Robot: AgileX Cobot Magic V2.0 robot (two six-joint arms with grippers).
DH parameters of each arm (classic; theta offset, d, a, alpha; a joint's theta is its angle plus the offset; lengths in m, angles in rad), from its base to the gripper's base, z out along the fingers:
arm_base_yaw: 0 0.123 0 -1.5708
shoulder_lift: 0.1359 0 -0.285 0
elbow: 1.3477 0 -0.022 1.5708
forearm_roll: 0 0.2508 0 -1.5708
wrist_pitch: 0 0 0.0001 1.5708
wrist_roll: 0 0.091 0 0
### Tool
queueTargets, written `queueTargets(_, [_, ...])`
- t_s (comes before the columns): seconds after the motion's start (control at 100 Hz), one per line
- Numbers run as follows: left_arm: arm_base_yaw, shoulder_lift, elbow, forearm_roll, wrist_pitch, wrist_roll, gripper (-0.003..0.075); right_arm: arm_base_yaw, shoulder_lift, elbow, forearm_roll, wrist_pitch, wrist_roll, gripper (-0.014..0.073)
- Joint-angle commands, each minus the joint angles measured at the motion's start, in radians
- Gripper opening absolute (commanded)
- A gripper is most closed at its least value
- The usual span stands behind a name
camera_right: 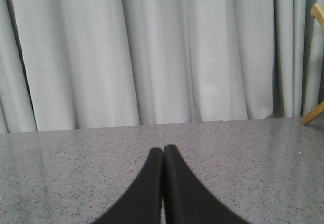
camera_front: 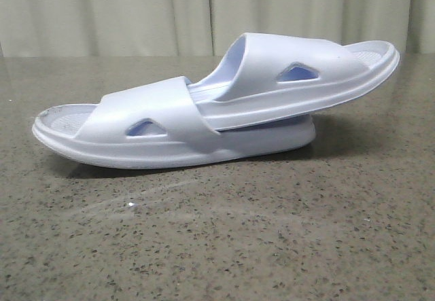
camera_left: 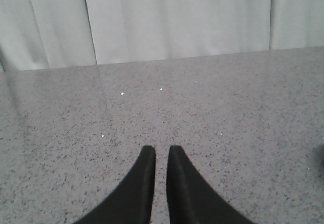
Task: Insert blue slippers together front up
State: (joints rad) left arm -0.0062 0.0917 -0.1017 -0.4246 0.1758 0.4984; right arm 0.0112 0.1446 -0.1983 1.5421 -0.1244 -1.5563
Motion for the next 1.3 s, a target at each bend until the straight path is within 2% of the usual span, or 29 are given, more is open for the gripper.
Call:
queueTargets(0.0, [-0.009, -0.017, 0.009, 0.114, -0.083, -0.137, 0.0016, 0.0, 0.01, -0.026, -0.006, 0.003, -0.014, -0.0107])
queueTargets(0.13, [-0.009, -0.064, 0.072, 0.291, -0.168, -0.339, 0.0016, 0.0, 0.01, -0.026, -0.006, 0.003, -0.014, -0.0107])
queueTargets(0.24, [-0.009, -0.091, 0.105, 0.395, -0.22, -0.437, 0.0016, 0.0, 0.01, -0.026, -0.006, 0.003, -0.014, -0.0107])
queueTargets(0.32, [-0.009, -0.113, 0.113, 0.446, -0.204, -0.482, 0.0016, 0.0, 0.01, -0.026, -0.006, 0.003, -0.014, -0.0107])
queueTargets(0.48, [-0.009, -0.125, 0.113, 0.483, -0.201, -0.481, 0.0016, 0.0, 0.01, -0.026, -0.006, 0.003, -0.014, -0.0107])
queueTargets(1.29, [-0.009, -0.125, 0.113, 0.479, -0.199, -0.481, 0.0016, 0.0, 0.01, -0.026, -0.006, 0.003, -0.014, -0.0107])
